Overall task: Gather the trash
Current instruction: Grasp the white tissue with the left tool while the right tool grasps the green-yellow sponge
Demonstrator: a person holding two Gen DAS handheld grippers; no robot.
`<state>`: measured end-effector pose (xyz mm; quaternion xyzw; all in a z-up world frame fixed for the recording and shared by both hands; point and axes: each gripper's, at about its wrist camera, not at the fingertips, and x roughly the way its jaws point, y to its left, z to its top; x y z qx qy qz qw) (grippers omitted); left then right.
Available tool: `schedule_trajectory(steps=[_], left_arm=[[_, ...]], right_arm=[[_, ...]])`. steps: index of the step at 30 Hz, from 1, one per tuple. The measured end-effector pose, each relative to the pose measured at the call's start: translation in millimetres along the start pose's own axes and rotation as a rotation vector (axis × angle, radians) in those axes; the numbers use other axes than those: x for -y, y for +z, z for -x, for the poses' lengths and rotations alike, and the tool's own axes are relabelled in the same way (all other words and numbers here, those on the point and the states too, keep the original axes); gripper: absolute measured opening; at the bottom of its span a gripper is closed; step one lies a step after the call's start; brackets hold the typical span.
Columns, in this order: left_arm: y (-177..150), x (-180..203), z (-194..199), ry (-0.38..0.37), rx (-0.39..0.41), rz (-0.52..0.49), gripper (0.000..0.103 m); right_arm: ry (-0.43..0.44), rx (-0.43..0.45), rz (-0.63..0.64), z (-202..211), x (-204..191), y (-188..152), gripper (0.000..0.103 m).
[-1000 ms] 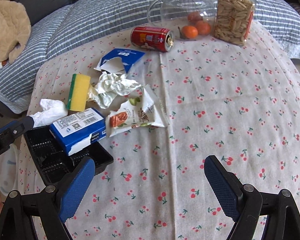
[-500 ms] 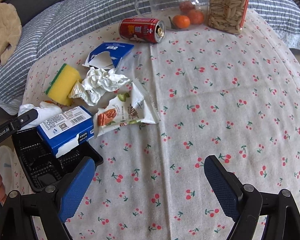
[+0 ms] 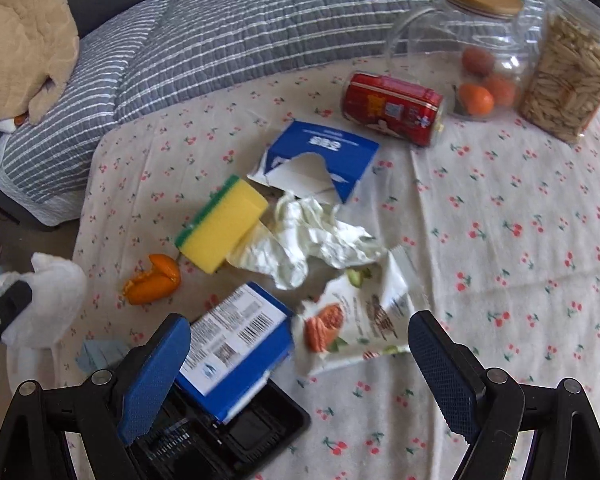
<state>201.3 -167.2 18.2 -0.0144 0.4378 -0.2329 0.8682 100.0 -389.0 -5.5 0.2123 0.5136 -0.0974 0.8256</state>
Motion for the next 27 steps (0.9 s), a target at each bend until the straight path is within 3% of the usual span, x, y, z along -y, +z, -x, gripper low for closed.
schedule_trajectory(steps=[5,12,15,16,17,27], left_arm=[[-2.2,-20.0,2.4,0.025,-0.011,-0.001,0.002],[-4.2,-47.8,3.4,0.055,-0.028,0.021,0.002],[-6.1,-55.2,4.5,0.064,-0.033,0.023,0.002],[-6.9,-56.9,5.6,0.064,-0.032,0.024,0.002],[-7.7,-57.5,6.7,0.064,-0.031,0.024,0.002],[-18.7,-68.9,27.8,0.074,-0.019,0.024,0.002]], right_arm=[[0.054,-0.026,-0.017,-31.1,-24.2,31.8,0.09],[0.042,-0.075,-0.037,-63.3,-37.0,47.6,0.08],[0.056,-0.088,-0.024,-70.5,-40.6,45.0,0.058],[0.054,-0.087,-0.013,-71.2,-42.4,42.8,0.046],[0.051,-0.081,0.001,-70.6,-44.5,40.4,0.042],[0.132,0.046,0.037,-18.4,-53.5,15.3,0.037]])
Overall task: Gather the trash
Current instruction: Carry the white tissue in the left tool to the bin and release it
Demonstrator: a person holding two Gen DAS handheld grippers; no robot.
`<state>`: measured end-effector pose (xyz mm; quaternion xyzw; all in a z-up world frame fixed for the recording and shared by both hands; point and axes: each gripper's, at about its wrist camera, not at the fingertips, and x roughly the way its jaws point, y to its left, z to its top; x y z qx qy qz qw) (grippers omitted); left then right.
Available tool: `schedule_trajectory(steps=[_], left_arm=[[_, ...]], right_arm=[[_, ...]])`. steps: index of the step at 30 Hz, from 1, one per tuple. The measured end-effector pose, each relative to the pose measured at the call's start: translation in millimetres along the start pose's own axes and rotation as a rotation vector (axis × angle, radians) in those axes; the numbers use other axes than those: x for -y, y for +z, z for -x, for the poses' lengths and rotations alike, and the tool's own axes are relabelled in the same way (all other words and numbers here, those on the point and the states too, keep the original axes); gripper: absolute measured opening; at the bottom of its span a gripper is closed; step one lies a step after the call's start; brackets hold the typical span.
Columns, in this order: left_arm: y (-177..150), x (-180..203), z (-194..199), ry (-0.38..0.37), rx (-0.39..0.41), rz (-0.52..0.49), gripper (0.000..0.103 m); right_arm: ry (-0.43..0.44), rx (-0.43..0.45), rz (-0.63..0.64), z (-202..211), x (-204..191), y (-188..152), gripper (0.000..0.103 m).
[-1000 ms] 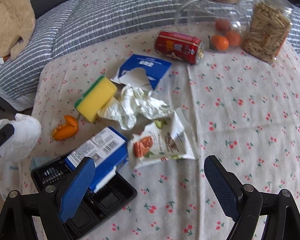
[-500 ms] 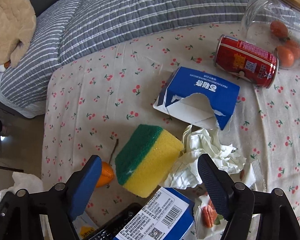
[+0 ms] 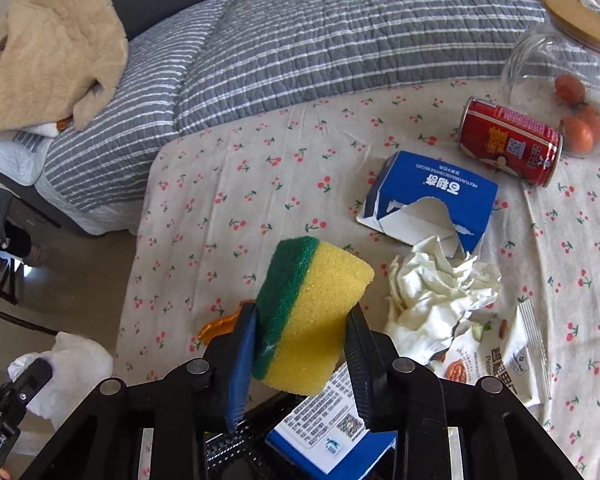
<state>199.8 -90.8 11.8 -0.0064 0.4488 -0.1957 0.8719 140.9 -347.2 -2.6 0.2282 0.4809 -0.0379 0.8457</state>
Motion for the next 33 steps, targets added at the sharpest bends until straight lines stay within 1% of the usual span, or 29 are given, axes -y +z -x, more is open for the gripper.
schedule_trajectory(steps=[6,10,14,16,18,22,29,31,32,33], left_arm=[[-9.2,-22.0,18.7,0.007,0.011,0.028,0.002],[-17.1,-43.0,32.3,0.016,0.021,0.059,0.002],[-26.7,-68.7,44.3,0.037,0.028,0.093,0.002],[-33.0,-84.2,48.4,0.051,0.027,0.116,0.002],[-39.3,-100.6,49.6,0.071,0.021,0.139,0.002],[-49.7,-131.0,44.7,0.102,0.0,0.185,0.002],[-55.2,-158.6,27.8,0.141,-0.025,0.231,0.002],[-54.9,-160.2,23.6,0.161,-0.03,0.225,0.004],[-54.5,-159.9,20.5,0.175,-0.045,0.213,0.007],[-55.2,-159.3,17.2,0.188,-0.062,0.203,0.021]], right_arm=[[0.034,0.041,0.041,33.9,-15.5,-22.0,0.037],[0.08,0.052,0.074,45.0,-33.9,-42.1,0.037],[0.138,0.065,0.13,46.7,-59.1,-64.4,0.037],[0.165,0.059,0.152,42.6,-71.8,-74.1,0.037],[0.175,0.041,0.18,36.3,-85.0,-81.6,0.037],[0.161,0.029,0.264,23.4,-112.7,-94.5,0.037],[0.172,-0.02,0.297,-3.0,-131.8,-106.2,0.037],[0.168,-0.029,0.299,-9.2,-134.6,-107.9,0.037],[0.166,-0.034,0.298,-12.1,-135.7,-108.8,0.037],[0.165,-0.038,0.298,-14.8,-136.7,-109.5,0.037]])
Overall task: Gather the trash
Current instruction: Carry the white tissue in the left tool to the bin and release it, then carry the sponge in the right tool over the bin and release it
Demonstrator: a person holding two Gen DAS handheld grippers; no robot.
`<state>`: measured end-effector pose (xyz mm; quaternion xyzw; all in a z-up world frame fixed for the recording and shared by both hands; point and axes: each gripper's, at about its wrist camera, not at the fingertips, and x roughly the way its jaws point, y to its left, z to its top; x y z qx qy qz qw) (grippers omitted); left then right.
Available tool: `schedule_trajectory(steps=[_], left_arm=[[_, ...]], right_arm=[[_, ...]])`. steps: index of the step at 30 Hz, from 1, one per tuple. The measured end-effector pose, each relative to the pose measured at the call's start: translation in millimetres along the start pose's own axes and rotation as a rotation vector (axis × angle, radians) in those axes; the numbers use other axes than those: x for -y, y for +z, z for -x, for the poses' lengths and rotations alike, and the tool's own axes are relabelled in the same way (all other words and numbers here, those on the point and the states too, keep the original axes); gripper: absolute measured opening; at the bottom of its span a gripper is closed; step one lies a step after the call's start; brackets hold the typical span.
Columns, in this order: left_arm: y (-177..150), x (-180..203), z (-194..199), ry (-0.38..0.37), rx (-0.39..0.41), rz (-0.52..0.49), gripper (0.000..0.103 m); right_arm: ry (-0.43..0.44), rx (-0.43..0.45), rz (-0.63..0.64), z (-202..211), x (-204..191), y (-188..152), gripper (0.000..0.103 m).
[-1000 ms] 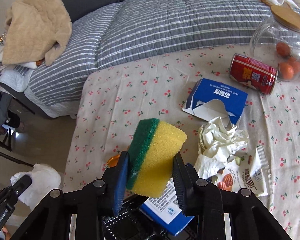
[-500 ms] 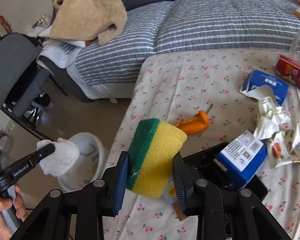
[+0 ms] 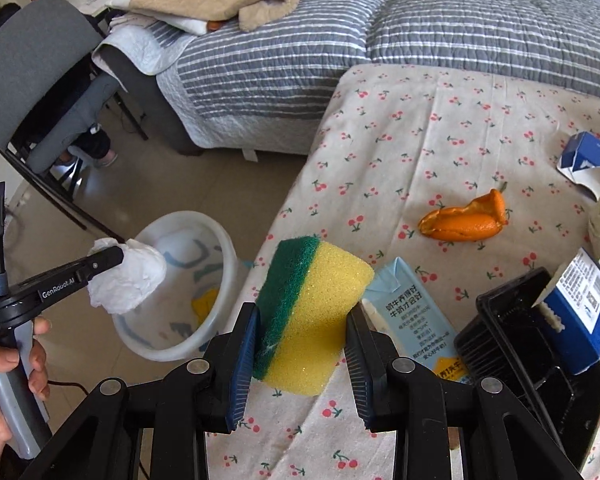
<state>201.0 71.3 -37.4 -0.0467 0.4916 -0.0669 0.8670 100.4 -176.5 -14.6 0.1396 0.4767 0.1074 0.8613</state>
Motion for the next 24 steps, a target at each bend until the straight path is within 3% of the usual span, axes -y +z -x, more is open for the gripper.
schedule_trajectory(steps=[1,2,3,12,24], left_arm=[[-1.3,0.5,-2.9,0.018,-0.013,-0.007,0.034],[-2.9,0.7,-4.8,0.039,-0.018,-0.01,0.063],[-4.4,-0.3,-4.9,0.059,-0.017,-0.012,0.083],[-15.7,-17.9,1.8,0.109,-0.013,-0.081,0.091],[-29.7,-70.8,9.7,0.163,-0.056,-0.041,0.103]], right_arm=[[-0.001,-0.003,-0.001,-2.3,-1.3,-0.6,0.037],[-0.003,-0.007,-0.002,-4.8,-2.1,-0.7,0.037],[-0.004,-0.009,-0.003,-6.8,-2.5,-0.3,0.037],[0.01,-0.025,0.014,-26.0,-20.3,-0.1,0.037],[0.09,-0.037,0.048,-71.3,-69.6,4.7,0.037]])
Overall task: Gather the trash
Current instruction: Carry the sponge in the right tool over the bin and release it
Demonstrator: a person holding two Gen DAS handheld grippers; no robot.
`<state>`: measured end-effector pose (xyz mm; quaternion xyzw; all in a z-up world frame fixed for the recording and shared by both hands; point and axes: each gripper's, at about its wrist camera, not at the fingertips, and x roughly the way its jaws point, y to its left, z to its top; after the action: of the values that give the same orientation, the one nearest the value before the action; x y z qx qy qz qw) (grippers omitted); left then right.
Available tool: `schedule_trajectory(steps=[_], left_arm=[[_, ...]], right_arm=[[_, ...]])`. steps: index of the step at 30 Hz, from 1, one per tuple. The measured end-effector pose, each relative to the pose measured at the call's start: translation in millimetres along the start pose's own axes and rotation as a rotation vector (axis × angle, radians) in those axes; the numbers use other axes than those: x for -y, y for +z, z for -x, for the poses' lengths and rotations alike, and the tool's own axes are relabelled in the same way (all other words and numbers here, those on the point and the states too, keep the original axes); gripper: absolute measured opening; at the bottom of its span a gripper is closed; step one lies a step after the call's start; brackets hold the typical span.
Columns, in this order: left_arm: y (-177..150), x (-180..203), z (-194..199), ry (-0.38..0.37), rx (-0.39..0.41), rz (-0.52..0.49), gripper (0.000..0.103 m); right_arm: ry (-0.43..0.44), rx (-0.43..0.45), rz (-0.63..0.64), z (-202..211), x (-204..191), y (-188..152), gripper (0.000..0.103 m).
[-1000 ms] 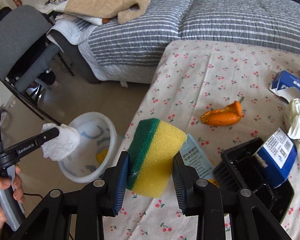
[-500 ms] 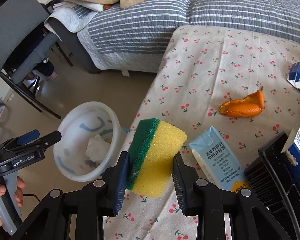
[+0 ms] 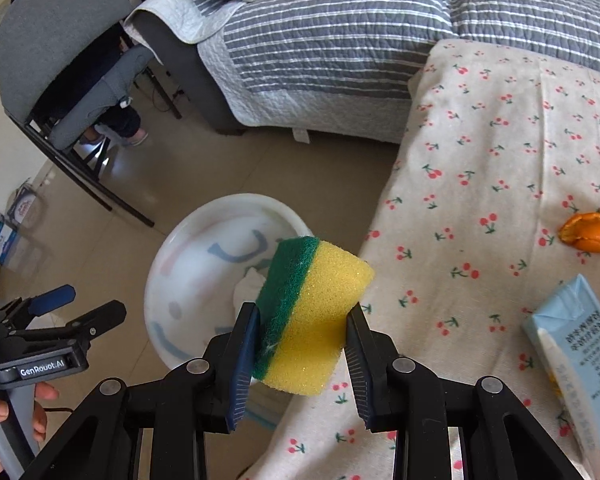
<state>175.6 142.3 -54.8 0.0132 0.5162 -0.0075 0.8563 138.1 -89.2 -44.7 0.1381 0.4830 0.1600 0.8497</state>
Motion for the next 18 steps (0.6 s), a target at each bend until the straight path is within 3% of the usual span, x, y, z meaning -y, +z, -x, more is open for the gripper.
schedule_trajectory(steps=[13,15,16,18], left_arm=[[-11.8,-21.5,-2.3,0.018,-0.019,0.006,0.103],[-12.5,-22.2,-2.4,0.018,-0.019,0.002,0.103],[-13.1,-22.5,-2.5,0.018,-0.02,0.001,0.103],[-13.4,-23.5,-2.9,0.016,-0.022,0.002,0.103]], right_arm=[[0.002,-0.011,-0.005,-40.3,-14.9,6.0,0.041],[-0.009,-0.02,-0.015,-41.5,-14.3,5.8,0.049],[-0.013,-0.02,-0.024,-40.9,-13.3,5.4,0.059],[-0.03,-0.014,-0.029,-37.1,-11.9,5.6,0.061]])
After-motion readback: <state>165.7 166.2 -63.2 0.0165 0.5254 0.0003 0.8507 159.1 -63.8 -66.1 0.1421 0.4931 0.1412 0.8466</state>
